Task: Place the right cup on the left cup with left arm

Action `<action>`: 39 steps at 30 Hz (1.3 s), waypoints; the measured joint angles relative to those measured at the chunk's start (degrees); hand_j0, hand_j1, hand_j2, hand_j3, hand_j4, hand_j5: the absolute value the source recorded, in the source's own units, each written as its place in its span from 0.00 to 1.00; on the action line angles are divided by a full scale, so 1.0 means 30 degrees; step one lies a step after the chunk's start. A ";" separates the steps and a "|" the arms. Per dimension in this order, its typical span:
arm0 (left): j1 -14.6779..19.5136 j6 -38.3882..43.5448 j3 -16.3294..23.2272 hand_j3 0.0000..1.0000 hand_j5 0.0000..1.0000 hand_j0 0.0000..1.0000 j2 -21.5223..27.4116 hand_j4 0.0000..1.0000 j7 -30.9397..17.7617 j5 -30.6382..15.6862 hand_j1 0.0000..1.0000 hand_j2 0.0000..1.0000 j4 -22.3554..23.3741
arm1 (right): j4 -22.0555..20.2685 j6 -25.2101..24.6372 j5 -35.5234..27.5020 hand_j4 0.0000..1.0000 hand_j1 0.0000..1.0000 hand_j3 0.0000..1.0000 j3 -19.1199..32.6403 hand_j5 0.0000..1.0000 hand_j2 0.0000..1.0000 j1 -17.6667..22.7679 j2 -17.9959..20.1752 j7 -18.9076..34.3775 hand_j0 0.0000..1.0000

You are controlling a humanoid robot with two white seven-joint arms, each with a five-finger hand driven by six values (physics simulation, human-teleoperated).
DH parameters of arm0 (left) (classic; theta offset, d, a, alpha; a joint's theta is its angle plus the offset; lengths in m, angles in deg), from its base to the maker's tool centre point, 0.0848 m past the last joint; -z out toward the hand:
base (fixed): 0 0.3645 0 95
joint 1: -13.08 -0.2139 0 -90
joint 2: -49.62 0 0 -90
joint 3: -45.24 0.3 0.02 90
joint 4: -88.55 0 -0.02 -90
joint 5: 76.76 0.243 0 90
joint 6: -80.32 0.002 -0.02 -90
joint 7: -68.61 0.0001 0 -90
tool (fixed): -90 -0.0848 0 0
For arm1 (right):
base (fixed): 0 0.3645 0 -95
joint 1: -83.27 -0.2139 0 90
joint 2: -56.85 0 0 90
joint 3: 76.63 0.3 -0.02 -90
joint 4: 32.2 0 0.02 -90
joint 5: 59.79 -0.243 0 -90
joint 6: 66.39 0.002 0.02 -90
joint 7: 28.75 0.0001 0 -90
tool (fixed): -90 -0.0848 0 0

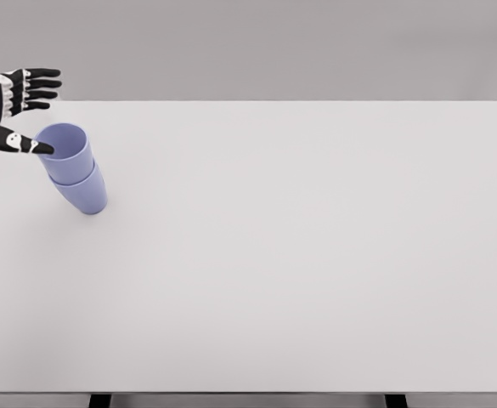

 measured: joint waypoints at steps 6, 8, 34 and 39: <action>-0.2459 -0.1557 -0.1895 1.00 1.00 1.00 0.0551 1.00 -0.0052 0.0008 1.00 1.00 -0.1559 | 0.0000 -0.0002 0.0000 1.00 1.00 1.00 0.0000 1.00 1.00 0.0000 0.0000 0.0002 1.00; -0.3017 -0.2815 -0.2619 1.00 1.00 1.00 0.0666 1.00 -0.0073 0.0002 1.00 1.00 -0.2125 | -0.0001 0.0000 0.0000 1.00 1.00 1.00 0.0000 1.00 1.00 0.0000 0.0000 0.0001 1.00; -0.7149 -1.4714 -0.3989 1.00 1.00 1.00 -0.0432 1.00 -0.0774 0.1945 1.00 1.00 -0.4199 | 0.0000 -0.0002 0.0000 1.00 1.00 1.00 0.0000 1.00 1.00 0.0000 0.0000 0.0002 1.00; -0.7295 -1.4721 -0.3994 1.00 1.00 1.00 -0.0616 1.00 -0.0810 0.2077 1.00 1.00 -0.4201 | 0.0000 -0.0001 0.0000 1.00 1.00 1.00 0.0000 1.00 1.00 0.0000 0.0000 0.0002 1.00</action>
